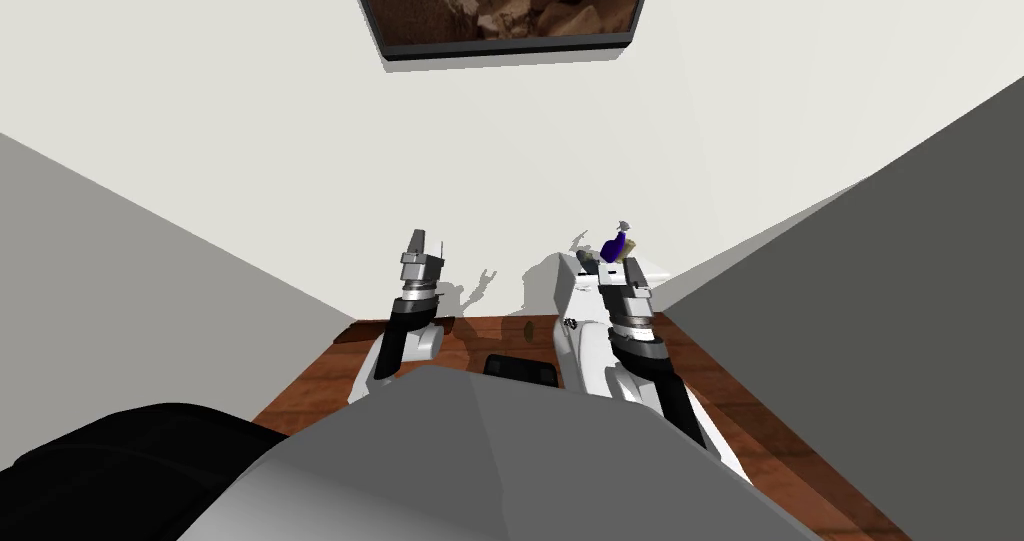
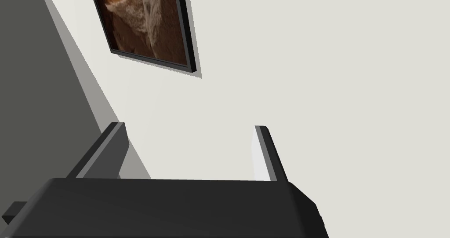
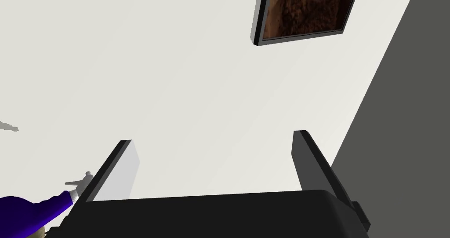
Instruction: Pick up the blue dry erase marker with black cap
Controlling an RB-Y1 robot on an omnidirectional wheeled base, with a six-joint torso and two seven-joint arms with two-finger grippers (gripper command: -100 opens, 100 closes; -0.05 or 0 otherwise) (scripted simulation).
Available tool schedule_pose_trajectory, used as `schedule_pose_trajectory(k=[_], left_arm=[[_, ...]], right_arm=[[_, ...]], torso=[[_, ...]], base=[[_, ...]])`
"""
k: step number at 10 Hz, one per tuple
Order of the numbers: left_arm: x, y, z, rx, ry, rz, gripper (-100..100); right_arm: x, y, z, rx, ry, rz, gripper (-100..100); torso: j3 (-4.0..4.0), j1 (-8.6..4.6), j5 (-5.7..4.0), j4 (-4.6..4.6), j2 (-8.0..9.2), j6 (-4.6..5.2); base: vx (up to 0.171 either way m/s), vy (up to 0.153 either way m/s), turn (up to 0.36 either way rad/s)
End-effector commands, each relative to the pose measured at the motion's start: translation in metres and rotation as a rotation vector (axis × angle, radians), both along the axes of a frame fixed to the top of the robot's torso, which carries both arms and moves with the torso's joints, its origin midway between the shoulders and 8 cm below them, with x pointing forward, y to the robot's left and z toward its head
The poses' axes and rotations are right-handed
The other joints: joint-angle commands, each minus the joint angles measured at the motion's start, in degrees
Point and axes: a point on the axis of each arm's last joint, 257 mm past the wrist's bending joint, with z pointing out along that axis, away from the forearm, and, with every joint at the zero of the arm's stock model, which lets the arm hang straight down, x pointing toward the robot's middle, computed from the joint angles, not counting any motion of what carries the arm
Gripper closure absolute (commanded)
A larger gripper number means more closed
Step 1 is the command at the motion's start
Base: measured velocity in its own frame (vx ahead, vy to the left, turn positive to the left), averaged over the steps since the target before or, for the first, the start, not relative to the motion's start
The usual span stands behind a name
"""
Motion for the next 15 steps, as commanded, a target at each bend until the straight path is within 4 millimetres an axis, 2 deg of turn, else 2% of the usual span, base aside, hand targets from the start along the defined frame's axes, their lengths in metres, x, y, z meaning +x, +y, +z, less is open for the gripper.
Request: schedule_pose_trajectory(k=[1,4,7,8,9,10,11,12,13,14,15], left_arm=[[0.0,0.0,0.0,0.0,0.0,0.0,0],[0.0,0.0,0.0,0.0,0.0,0.0,0],[0.0,0.0,0.0,0.0,0.0,0.0,0],[0.0,0.0,0.0,0.0,0.0,0.0,0],[0.0,0.0,0.0,0.0,0.0,0.0,0],[0.0,0.0,0.0,0.0,0.0,0.0,0],[0.0,0.0,0.0,0.0,0.0,0.0,0],[0.0,0.0,0.0,0.0,0.0,0.0,0],[0.0,0.0,0.0,0.0,0.0,0.0,0],[0.0,0.0,0.0,0.0,0.0,0.0,0],[0.0,0.0,0.0,0.0,0.0,0.0,0]], right_arm=[[0.003,0.016,-0.011,-0.07,0.029,0.024,-100],[0.003,0.029,-0.022,-0.154,0.056,0.059,-100],[0.003,0.051,-0.044,-0.275,0.099,0.102,-100],[0.002,0.052,-0.046,-0.292,0.102,0.11,-100],[0.001,0.062,-0.058,-0.348,0.122,0.128,-100],[0.0,0.063,-0.06,-0.366,0.125,0.137,-100],[-0.002,0.072,-0.074,-0.427,0.145,0.156,-100],[-0.003,0.073,-0.076,-0.445,0.148,0.164,-100],[-0.006,0.081,-0.091,-0.506,0.167,0.182,-100],[-0.008,0.081,-0.093,-0.527,0.17,0.192,-100],[-0.011,0.088,-0.108,-0.587,0.188,0.209,-100]], torso=[[0.0,0.0,0.0,0.0,0.0,0.0],[-0.01,0.08,0.02,-0.01,-0.03,0.0],[0.0,-0.03,0.0,0.0,-0.01,0.01],[0.0,0.05,0.01,0.0,0.01,0.0],[0.02,0.02,0.01,0.01,0.03,0.01],[0.03,0.04,0.01,0.01,0.05,0.0],[0.0,0.0,0.01,0.0,-0.01,0.01],[-0.02,0.14,0.03,-0.01,-0.04,0.0],[-0.01,0.04,0.02,0.0,-0.01,0.01],[0.01,0.07,0.02,0.0,0.02,0.01],[0.0,0.0,0.01,0.0,0.0,0.02]], base=[[-0.02,0.1,0.061],[-0.007,0.083,0.023],[-0.014,0.076,0.042],[-0.024,0.082,0.023],[-0.027,0.084,0.056],[-0.005,0.074,0.023],[-0.001,0.114,0.054],[-0.013,0.086,0.021],[-0.019,0.092,0.066],[-0.009,0.074,0.026],[0.006,0.089,0.072]])
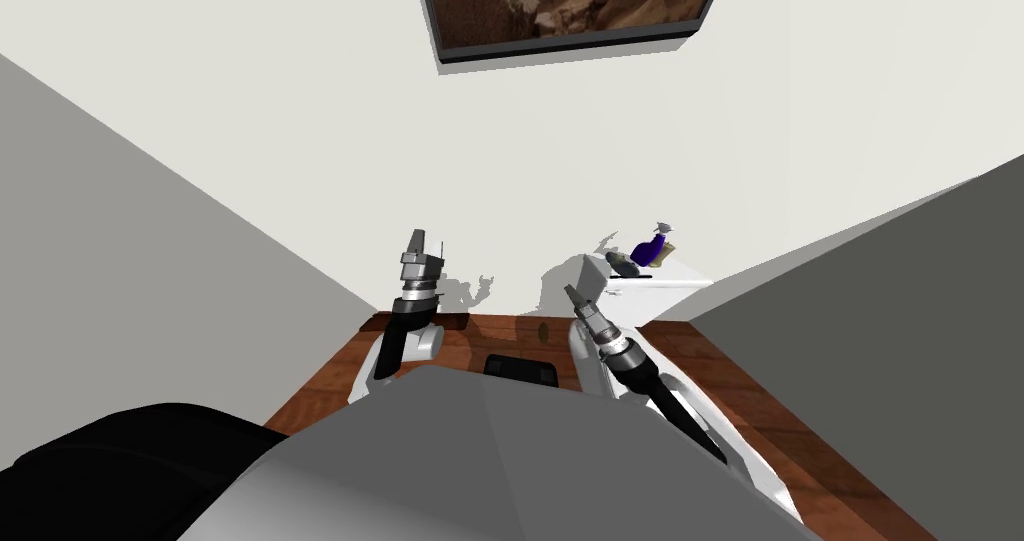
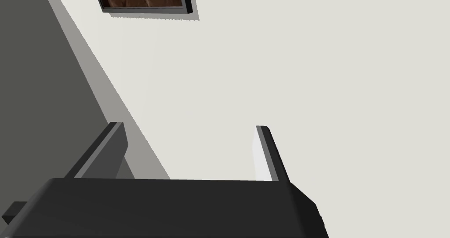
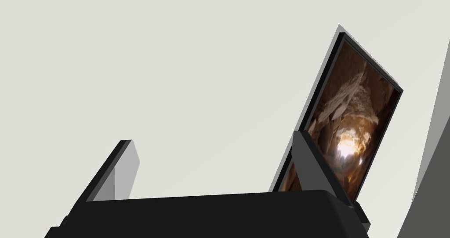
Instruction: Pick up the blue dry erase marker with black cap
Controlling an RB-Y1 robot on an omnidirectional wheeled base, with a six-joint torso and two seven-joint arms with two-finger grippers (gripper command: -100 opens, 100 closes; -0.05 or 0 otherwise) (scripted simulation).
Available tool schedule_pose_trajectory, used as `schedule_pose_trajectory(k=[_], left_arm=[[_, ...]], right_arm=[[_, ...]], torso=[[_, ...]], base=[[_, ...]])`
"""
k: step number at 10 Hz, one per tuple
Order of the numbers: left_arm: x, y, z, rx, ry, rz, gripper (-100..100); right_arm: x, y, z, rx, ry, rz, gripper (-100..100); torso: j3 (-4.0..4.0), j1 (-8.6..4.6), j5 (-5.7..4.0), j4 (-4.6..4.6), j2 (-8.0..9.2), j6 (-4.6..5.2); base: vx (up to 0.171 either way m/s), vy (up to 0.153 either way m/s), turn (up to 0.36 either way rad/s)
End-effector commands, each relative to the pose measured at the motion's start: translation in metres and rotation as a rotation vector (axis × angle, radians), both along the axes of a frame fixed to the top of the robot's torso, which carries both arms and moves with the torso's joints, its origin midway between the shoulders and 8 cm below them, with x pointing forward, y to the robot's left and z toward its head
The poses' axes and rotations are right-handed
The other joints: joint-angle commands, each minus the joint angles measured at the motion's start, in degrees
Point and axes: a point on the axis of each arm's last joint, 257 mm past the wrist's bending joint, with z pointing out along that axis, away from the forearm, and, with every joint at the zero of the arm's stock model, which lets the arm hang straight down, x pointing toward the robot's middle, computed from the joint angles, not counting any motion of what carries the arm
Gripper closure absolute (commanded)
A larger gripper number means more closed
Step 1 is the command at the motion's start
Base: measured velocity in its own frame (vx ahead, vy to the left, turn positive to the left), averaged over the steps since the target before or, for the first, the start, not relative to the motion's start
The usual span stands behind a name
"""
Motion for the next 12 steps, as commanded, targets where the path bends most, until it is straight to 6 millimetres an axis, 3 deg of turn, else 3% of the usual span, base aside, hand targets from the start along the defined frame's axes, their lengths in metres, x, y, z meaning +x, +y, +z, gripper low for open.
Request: schedule_pose_trajectory(k=[1,6,8,9,12], left_arm=[[0.0,0.0,0.0,0.0,0.0,0.0,0],[0.0,0.0,0.0,0.0,0.0,0.0,0],[0.0,0.0,0.0,0.0,0.0,0.0,0],[0.0,0.0,0.0,0.0,0.0,0.0,0],[0.0,0.0,0.0,0.0,0.0,0.0,0]], right_arm=[[-0.003,0.003,-0.011,-0.06,0.013,0.022,-100],[-0.021,0.012,-0.067,-0.299,0.064,0.099,-100],[-0.025,0.009,-0.072,-0.333,0.07,0.117,-100],[-0.031,0.008,-0.09,-0.407,0.082,0.138,-100],[-0.041,0.0,-0.113,-0.524,0.099,0.18,-100]], torso=[[0.0,0.0,0.0,0.0,0.0,0.0],[0.03,-0.08,-0.01,0.01,0.06,0.02],[0.01,-0.1,-0.01,0.0,0.01,0.02],[0.0,-0.21,-0.03,0.0,0.01,0.03],[0.0,-0.13,-0.02,0.0,0.01,0.02]], base=[[0.003,0.078,0.026],[-0.007,0.074,0.053],[0.003,0.047,0.009],[0.009,0.049,0.077],[0.004,0.052,0.046]])
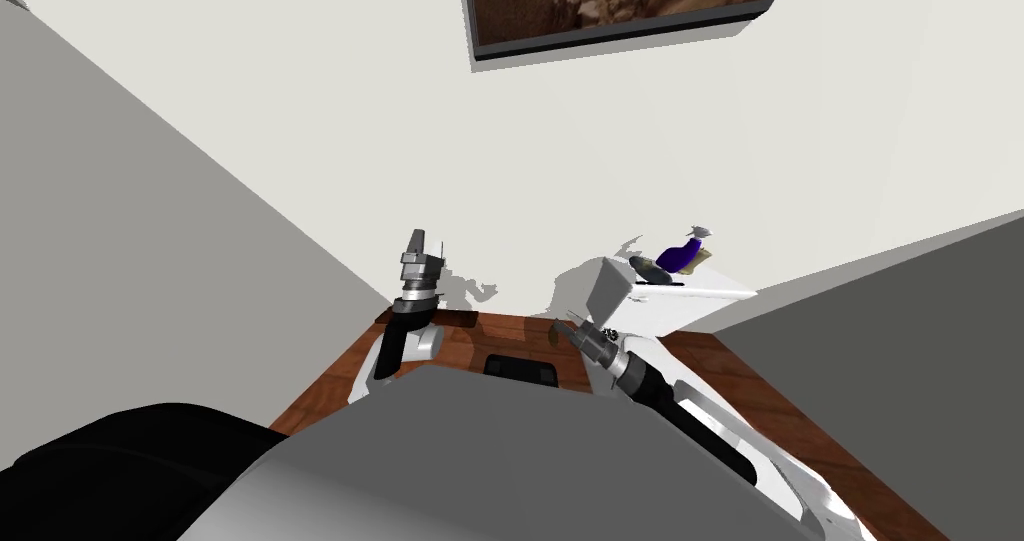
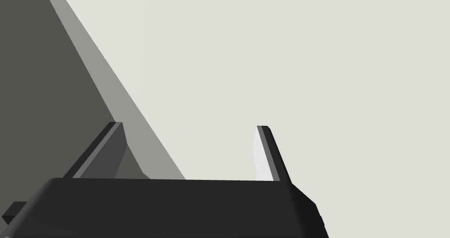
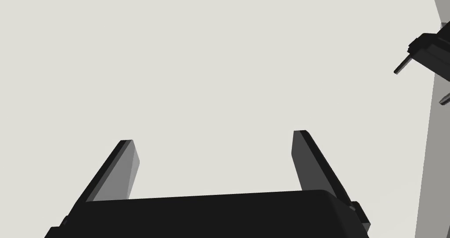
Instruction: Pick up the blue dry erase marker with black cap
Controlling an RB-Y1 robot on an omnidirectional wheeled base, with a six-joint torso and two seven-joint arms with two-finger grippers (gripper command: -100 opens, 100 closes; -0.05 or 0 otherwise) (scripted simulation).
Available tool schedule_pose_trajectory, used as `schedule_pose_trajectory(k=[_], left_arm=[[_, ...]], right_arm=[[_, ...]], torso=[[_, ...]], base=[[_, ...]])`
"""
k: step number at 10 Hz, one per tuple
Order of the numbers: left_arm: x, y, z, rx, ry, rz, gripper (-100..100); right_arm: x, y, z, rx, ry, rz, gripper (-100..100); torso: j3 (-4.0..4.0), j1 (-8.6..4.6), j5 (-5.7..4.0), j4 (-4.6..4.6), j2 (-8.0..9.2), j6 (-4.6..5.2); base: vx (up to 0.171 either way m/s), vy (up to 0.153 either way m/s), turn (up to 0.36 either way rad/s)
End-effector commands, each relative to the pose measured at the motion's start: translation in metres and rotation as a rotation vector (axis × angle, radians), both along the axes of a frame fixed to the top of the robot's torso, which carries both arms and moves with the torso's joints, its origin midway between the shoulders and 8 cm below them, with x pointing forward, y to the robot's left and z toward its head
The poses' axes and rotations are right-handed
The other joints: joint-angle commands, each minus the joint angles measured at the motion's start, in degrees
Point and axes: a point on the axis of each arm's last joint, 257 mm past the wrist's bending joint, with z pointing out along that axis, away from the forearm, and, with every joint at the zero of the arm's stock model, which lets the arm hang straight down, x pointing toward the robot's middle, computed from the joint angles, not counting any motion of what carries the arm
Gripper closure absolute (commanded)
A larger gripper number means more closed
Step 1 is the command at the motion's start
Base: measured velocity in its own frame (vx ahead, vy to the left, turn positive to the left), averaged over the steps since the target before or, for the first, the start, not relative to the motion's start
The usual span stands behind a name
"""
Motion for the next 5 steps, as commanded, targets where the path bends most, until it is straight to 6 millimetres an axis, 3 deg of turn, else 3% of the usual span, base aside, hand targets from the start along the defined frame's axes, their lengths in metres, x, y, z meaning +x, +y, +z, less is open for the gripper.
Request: schedule_pose_trajectory(k=[1,3,4,5], left_arm=[[0.0,0.0,0.0,0.0,0.0,0.0,0],[0.0,0.0,0.0,0.0,0.0,0.0,0],[0.0,0.0,0.0,0.0,0.0,0.0,0],[0.0,0.0,0.0,0.0,0.0,0.0,0]], right_arm=[[-0.007,-0.007,-0.021,-0.092,0.01,0.027,-100],[-0.01,-0.013,-0.025,-0.127,0.016,0.045,-100],[-0.017,-0.022,-0.042,-0.207,0.023,0.069,-100],[-0.018,-0.026,-0.044,-0.227,0.026,0.079,-100]], torso=[[0.0,0.0,0.0,0.0,0.0,0.0],[-0.01,-0.05,-0.01,-0.01,-0.02,0.01],[0.0,-0.11,-0.03,0.0,0.0,0.01],[-0.01,-0.1,-0.03,0.0,-0.01,-0.01]], base=[[0.012,0.047,0.084],[0.01,0.027,0.017],[0.009,0.025,0.089],[0.009,0.023,0.043]])
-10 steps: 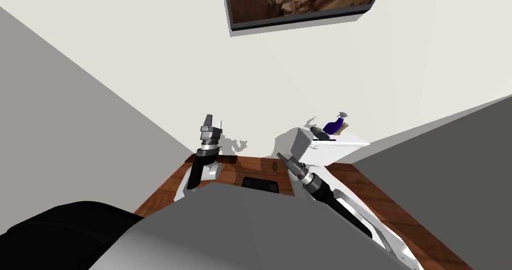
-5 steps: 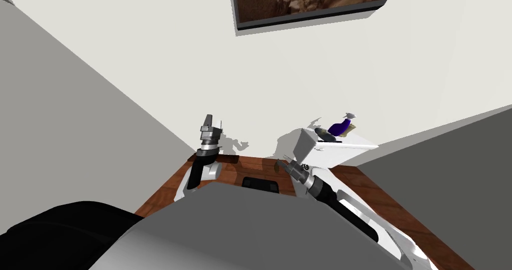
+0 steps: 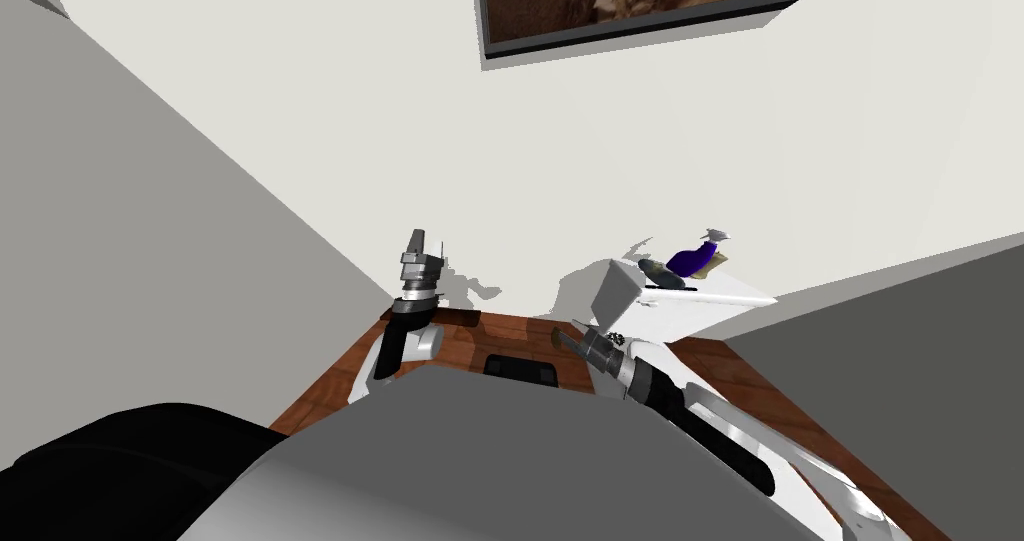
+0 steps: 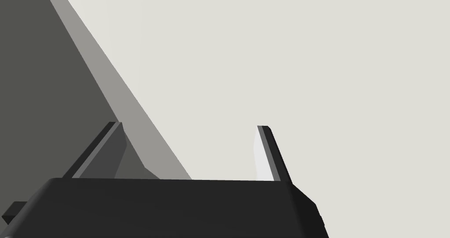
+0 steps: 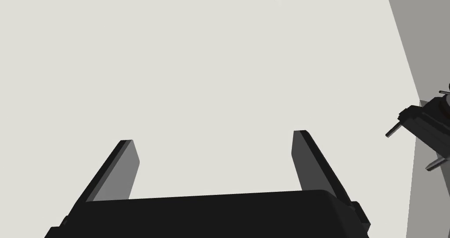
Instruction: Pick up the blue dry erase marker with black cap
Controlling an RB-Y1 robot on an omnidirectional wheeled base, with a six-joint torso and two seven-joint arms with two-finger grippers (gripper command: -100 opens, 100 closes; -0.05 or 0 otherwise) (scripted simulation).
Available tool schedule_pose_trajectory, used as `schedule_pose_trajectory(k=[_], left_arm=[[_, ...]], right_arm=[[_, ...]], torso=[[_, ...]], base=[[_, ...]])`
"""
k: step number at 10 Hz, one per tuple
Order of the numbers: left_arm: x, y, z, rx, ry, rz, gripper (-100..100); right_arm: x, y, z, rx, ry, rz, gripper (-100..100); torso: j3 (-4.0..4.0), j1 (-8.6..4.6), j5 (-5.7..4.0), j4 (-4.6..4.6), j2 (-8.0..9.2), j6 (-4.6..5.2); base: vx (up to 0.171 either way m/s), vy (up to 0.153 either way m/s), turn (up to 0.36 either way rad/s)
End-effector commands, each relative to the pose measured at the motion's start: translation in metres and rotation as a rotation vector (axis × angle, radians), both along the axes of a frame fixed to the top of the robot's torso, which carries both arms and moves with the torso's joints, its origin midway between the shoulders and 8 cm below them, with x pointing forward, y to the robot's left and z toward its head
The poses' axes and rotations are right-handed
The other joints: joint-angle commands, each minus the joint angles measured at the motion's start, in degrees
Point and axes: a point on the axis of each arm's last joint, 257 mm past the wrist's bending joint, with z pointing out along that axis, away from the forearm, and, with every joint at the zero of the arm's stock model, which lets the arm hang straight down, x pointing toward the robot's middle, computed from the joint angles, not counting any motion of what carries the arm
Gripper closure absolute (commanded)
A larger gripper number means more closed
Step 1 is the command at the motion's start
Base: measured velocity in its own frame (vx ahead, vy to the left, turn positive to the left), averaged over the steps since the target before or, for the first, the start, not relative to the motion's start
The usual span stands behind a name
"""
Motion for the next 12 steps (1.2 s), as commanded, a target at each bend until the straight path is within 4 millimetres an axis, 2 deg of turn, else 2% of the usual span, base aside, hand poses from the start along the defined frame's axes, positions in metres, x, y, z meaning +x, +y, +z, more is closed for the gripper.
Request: schedule_pose_trajectory(k=[1,2,3,5,6,7,8,11,12], left_arm=[[0.0,0.0,0.0,0.0,0.0,0.0,0],[0.0,0.0,0.0,0.0,0.0,0.0,0],[0.0,0.0,0.0,0.0,0.0,0.0,0],[0.0,0.0,0.0,0.0,0.0,0.0,0],[0.0,0.0,0.0,0.0,0.0,0.0,0],[0.0,0.0,0.0,0.0,0.0,0.0,0],[0.0,0.0,0.0,0.0,0.0,0.0,0],[0.0,0.0,0.0,0.0,0.0,0.0,0],[0.0,0.0,0.0,0.0,0.0,0.0,0]], right_arm=[[-0.006,-0.014,-0.019,-0.095,0.006,0.027,-100],[-0.008,-0.019,-0.021,-0.119,0.01,0.039,-100],[-0.012,-0.03,-0.035,-0.188,0.01,0.056,-100],[-0.015,-0.039,-0.037,-0.223,0.016,0.073,-100],[-0.018,-0.054,-0.05,-0.301,0.016,0.095,-100],[-0.02,-0.059,-0.051,-0.322,0.019,0.105,-100],[-0.022,-0.075,-0.062,-0.396,0.018,0.124,-100],[-0.026,-0.107,-0.071,-0.518,0.021,0.165,-100],[-0.027,-0.127,-0.078,-0.596,0.017,0.185,-100]], torso=[[0.0,0.0,0.0,0.0,0.0,0.0],[-0.01,0.03,0.0,0.0,-0.01,-0.01],[-0.01,0.01,0.01,0.0,-0.02,0.01],[-0.03,-0.04,-0.01,-0.01,-0.05,0.0],[-0.01,-0.07,-0.02,0.0,-0.01,0.01],[-0.01,-0.08,-0.02,0.0,-0.02,-0.01],[-0.01,-0.08,-0.02,0.0,-0.02,0.0],[-0.04,-0.13,-0.03,-0.01,-0.07,-0.01],[-0.03,-0.15,-0.04,-0.01,-0.05,0.01]], base=[[0.012,0.035,0.083],[0.015,0.025,0.033],[0.025,0.019,0.065],[0.015,0.006,0.021],[0.014,0.005,0.088],[0.015,0.002,0.045],[0.023,0.0,0.077],[0.023,-0.01,0.058],[0.028,-0.017,0.071]])
